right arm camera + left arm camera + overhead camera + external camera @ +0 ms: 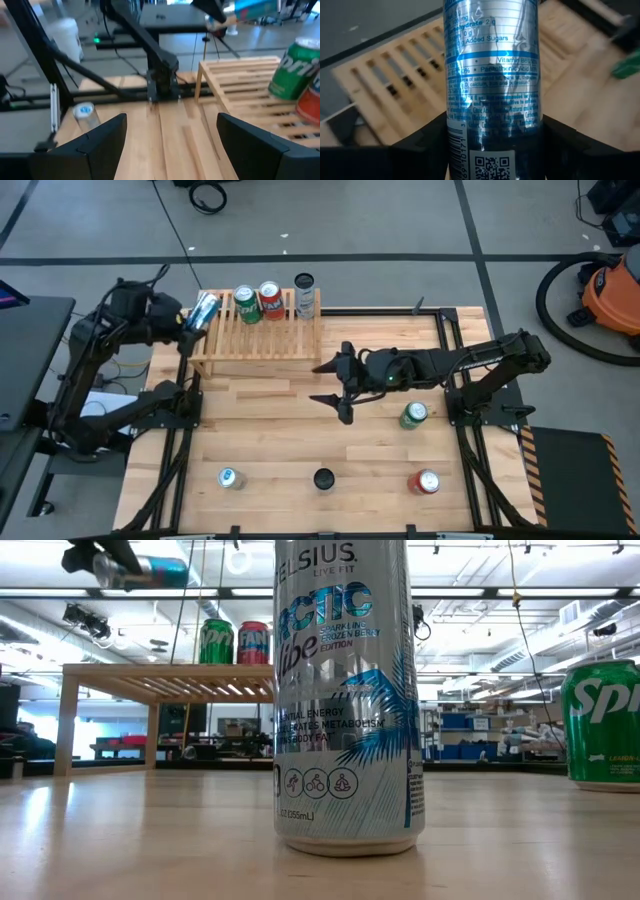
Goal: Place canned beverage on shelf
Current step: Put the top blue soda can on the shelf
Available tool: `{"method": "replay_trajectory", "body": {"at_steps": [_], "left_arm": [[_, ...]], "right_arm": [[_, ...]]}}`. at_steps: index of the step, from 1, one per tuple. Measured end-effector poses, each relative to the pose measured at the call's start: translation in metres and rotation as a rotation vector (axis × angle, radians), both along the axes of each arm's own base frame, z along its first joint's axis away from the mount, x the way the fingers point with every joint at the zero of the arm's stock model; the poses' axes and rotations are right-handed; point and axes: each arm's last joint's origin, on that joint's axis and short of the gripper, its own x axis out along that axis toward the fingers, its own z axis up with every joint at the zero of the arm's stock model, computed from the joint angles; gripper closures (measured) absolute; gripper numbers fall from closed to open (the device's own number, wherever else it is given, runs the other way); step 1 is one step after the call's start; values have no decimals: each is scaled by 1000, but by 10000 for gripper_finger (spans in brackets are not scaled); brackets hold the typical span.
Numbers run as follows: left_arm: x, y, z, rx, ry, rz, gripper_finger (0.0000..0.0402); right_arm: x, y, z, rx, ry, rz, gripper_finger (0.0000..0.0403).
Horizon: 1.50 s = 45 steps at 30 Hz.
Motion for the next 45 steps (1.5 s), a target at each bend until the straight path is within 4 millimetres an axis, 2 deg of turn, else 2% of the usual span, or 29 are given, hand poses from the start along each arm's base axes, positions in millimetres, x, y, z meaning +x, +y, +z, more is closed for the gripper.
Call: {"method": "replay_trajectory", "body": {"at_steps": [12, 17, 27, 35, 38, 41, 45], "left_arm": [[9, -5, 12, 11, -257, -346, 161], [14, -6, 22, 54, -391, -515, 161], [18, -4, 36, 134, -523, -674, 161], [19, -4, 47, 195, -593, -763, 161], [20, -4, 50, 211, -610, -780, 161], [20, -4, 50, 217, -613, -793, 161], [20, -4, 50, 217, -614, -795, 161]], "right_arm": [[4, -3, 23, 2, -238, -7, 84], [6, -18, 35, -3, -359, -60, 84], [4, -53, 56, -30, -583, -53, 84], [1, -59, 65, -50, -675, -27, 84], [14, -59, 58, -61, -677, -25, 84], [37, -66, 50, -72, -645, 24, 83], [57, -75, 53, -88, -673, 53, 82]]}}
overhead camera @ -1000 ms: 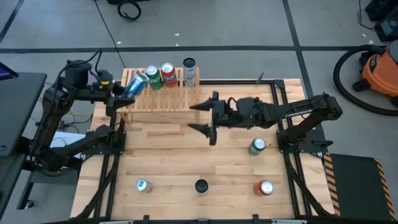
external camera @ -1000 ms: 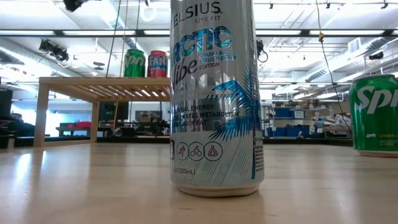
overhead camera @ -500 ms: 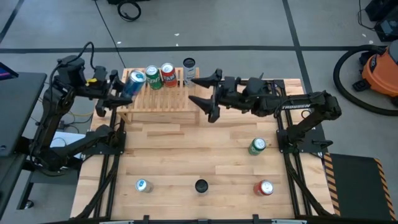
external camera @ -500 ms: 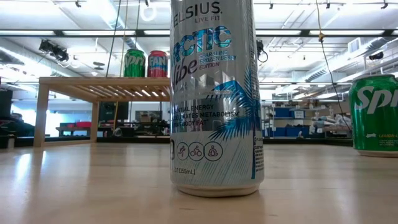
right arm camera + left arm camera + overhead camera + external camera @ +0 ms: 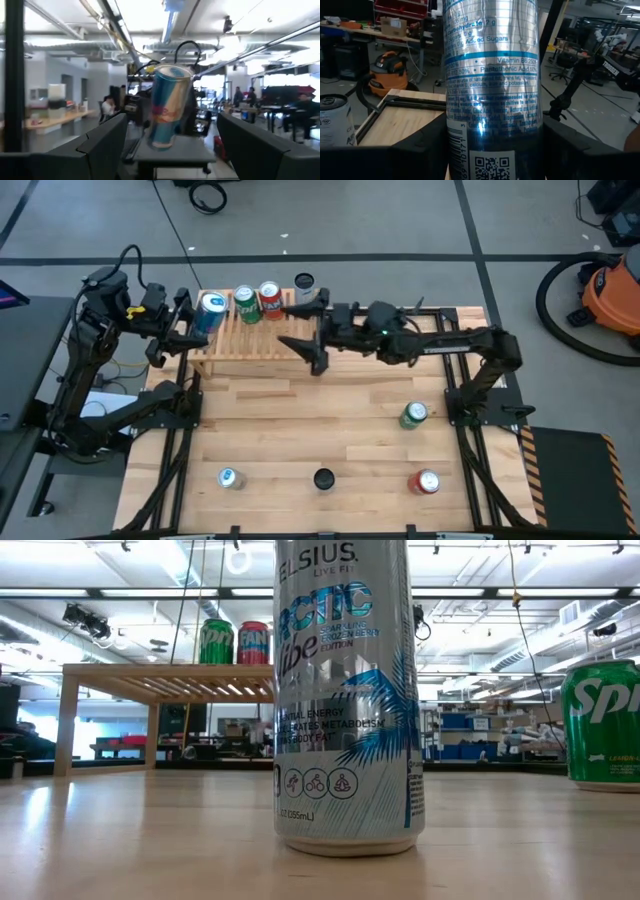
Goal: Place canned beverage on shelf
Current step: Put the top blue soda can on the shelf
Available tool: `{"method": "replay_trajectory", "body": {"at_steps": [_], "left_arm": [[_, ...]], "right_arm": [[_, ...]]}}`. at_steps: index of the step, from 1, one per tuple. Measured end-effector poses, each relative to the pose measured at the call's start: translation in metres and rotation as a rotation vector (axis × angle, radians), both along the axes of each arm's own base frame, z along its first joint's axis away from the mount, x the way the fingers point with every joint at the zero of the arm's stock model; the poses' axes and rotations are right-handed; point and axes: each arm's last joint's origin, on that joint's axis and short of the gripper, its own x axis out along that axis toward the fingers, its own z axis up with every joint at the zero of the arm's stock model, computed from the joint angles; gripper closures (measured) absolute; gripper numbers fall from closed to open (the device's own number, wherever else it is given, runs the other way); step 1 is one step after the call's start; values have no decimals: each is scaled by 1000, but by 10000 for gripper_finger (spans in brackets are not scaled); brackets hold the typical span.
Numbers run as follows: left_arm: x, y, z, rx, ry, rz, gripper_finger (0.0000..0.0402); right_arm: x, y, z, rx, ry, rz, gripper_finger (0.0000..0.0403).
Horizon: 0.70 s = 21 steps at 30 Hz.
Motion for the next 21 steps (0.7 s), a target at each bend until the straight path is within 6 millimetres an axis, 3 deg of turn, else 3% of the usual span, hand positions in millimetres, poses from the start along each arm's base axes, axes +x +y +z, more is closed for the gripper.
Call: {"method": "replay_trajectory", "body": {"at_steps": [9, 21], "left_arm": [[11, 3, 3, -30, -16, -131, 161], [46, 16, 6, -58, -32, -284, 157]], "right_arm": [[34, -7, -7, -195, -25, 132, 85], [60, -23, -4, -272, -76, 194, 85]]}}
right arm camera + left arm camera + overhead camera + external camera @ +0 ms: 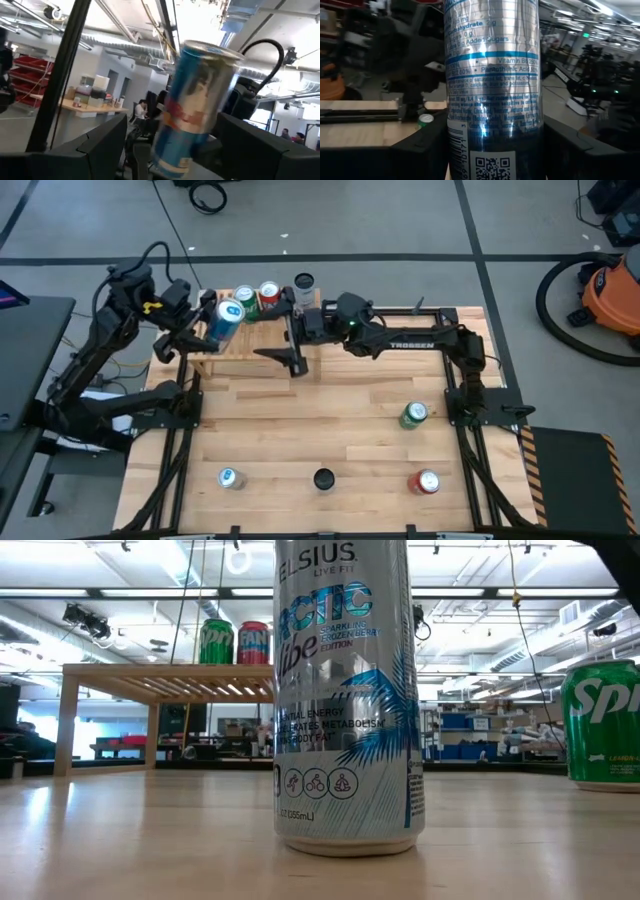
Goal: Place canned beverage on shelf
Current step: Put the top blue soda can on the shelf
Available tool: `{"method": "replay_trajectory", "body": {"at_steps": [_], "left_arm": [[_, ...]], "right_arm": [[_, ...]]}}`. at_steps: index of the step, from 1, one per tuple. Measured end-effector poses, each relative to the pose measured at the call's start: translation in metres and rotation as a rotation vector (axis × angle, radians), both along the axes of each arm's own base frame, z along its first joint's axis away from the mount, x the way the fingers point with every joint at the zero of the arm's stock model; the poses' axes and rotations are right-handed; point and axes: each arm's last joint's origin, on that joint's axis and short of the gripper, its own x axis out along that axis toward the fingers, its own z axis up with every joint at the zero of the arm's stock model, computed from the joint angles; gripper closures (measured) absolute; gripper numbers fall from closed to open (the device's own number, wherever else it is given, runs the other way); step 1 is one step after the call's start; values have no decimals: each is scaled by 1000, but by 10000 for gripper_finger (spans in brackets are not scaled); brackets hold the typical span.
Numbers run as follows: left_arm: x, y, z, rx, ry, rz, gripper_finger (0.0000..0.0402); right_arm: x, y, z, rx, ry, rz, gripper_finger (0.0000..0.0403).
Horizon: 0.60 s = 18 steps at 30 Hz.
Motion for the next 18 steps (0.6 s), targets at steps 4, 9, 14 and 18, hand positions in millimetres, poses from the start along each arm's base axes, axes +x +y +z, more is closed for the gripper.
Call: {"method": "replay_trajectory", "body": {"at_steps": [4, 9, 14, 18], "left_arm": [[9, 3, -1, 3, -4, -28, 156], [22, 8, -2, 4, -6, -61, 155], [37, 12, -7, -7, 6, -104, 155], [49, 15, -12, -19, 25, -131, 155]], "right_arm": [[4, -5, -2, 0, 2, -9, 85], [3, -6, 2, -5, -13, 4, 85], [3, -5, 2, -5, -10, 11, 85], [3, -4, 1, 6, 1, 42, 85]]}}
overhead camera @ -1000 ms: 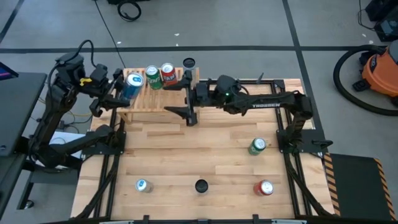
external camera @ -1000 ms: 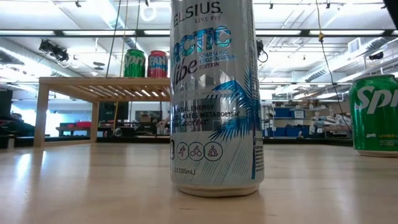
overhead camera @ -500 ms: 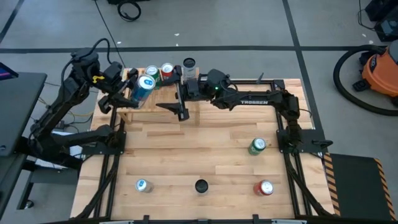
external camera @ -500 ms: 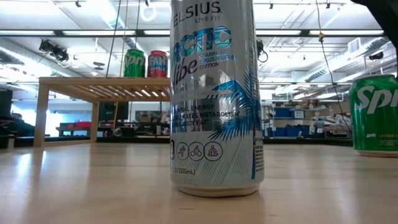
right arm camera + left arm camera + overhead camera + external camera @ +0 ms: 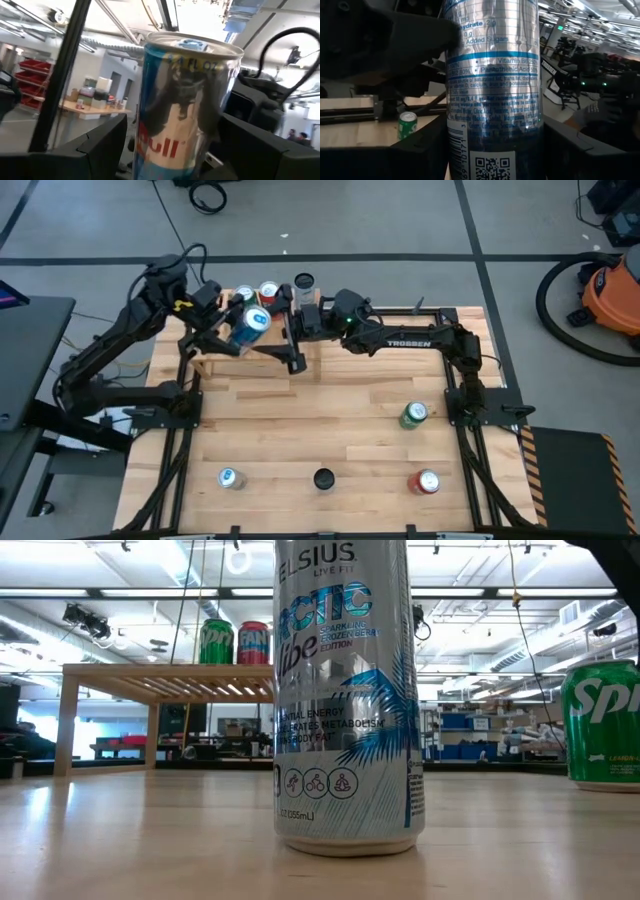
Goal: Place canned beverage on shelf
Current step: Put the top blue soda can on the shelf
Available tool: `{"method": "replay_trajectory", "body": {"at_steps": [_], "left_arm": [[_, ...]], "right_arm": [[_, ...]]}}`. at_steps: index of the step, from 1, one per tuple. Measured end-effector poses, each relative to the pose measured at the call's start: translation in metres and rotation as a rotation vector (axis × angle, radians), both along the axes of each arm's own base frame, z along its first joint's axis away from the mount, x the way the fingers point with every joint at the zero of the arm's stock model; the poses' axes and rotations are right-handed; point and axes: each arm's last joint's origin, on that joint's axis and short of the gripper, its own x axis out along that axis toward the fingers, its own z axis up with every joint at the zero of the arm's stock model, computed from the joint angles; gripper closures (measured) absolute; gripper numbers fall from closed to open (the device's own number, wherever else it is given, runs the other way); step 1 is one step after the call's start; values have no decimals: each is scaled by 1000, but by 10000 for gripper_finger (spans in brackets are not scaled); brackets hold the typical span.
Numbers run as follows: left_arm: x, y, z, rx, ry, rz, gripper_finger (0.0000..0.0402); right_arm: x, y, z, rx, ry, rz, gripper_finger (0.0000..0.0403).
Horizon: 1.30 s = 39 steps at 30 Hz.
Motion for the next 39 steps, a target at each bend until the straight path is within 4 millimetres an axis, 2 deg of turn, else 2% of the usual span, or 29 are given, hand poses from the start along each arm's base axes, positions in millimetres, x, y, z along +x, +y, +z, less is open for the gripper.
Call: {"method": "replay_trajectory", "body": {"at_steps": [10, 17, 39], "left_arm": [[19, 4, -8, -18, 26, -35, 155], [18, 5, -7, -18, 24, -29, 154], [16, 5, -7, -23, 29, -25, 139]], "right_arm": [[0, 0, 0, 16, 0, -9, 91], [0, -1, 0, 32, 4, -19, 163], [-1, -8, 0, 70, 17, -16, 163]]}}
